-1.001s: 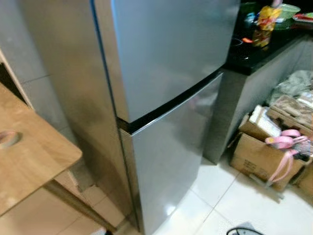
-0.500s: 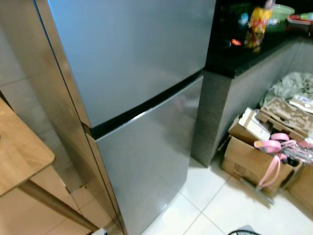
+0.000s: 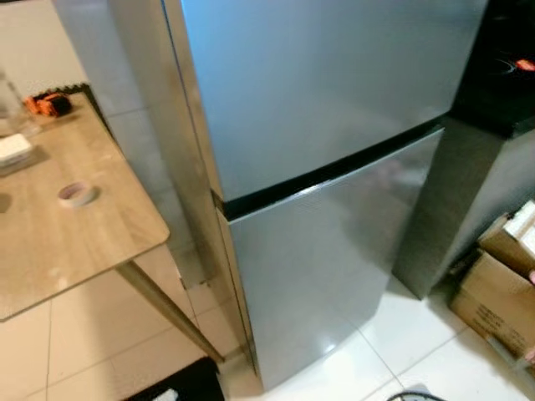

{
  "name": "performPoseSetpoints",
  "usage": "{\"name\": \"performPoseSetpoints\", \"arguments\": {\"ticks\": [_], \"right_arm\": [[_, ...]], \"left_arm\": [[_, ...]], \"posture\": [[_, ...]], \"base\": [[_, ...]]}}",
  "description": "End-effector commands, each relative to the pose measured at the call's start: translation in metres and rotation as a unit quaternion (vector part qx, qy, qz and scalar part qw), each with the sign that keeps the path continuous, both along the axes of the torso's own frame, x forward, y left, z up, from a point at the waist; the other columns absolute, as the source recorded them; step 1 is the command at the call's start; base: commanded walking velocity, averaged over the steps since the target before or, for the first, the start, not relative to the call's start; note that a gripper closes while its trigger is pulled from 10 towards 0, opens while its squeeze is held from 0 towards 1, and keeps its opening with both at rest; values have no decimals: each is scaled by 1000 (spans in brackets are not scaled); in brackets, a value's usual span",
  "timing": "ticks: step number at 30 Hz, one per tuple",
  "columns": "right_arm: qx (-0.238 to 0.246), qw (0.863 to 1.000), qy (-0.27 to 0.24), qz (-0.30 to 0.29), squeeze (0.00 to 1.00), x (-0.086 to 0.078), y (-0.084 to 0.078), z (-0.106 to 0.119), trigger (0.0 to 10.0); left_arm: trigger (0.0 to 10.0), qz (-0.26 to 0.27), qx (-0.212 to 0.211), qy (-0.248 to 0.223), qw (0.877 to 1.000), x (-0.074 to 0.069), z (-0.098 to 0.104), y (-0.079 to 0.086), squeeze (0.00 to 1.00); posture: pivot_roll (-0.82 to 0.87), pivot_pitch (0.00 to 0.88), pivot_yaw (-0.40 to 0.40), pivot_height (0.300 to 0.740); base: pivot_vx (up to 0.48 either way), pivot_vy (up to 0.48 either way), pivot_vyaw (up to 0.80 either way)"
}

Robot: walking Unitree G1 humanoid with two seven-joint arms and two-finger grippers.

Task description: Restocking fridge

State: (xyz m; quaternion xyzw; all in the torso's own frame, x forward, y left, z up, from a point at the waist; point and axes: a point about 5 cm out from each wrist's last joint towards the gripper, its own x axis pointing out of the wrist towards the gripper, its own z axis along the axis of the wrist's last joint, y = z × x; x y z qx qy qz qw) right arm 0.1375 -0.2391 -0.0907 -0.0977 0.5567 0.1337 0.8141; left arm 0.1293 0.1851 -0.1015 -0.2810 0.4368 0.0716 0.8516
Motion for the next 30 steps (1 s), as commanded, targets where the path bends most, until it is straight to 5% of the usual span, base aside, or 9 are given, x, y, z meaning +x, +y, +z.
{"name": "performPoseSetpoints", "arguments": {"ticks": [1,6,7,17,18,19,20,21,30], "right_arm": [[9,1000,-9,10,0,6,8,0,10000],[-7,1000,-12,5,0,6,6,0,10000],[-11,1000,-15,2,0,6,5,0,10000],[-24,1000,-18,2,0,7,1,2,10000],[-25,1000,-18,2,0,7,1,2,10000],[-25,1000,-18,2,0,7,0,2,10000],[-26,1000,-18,2,0,7,0,2,10000],[-26,1000,-18,1,0,7,0,2,10000],[-30,999,-15,5,0,7,1,1,10000]], "left_arm": [[10000,5,12,15,1000,-8,-2,6,0],[10000,15,11,11,1000,-7,-1,8,0],[10000,23,9,5,1000,-5,0,10,1000],[10000,44,-2,-99,994,29,21,38,1000],[10000,42,-3,-114,993,34,25,42,796],[10000,43,-3,-126,991,38,28,46,714],[10000,46,0,-139,989,43,32,51,471],[10000,53,0,-156,986,48,37,57,55],[10000,-23,-80,-319,944,87,83,81,0]], "posture": [[-88,0,-4,740],[-87,0,-4,740],[-87,0,-4,740],[-82,0,-9,740],[-81,0,-9,740],[-81,0,-9,740],[-81,0,-9,740],[-79,0,-10,740],[-79,0,-10,740]], "base": [[0,0,794],[0,0,159],[0,0,0],[0,0,0],[0,0,0],[0,0,0],[0,0,0],[0,0,0],[0,0,0]]}}
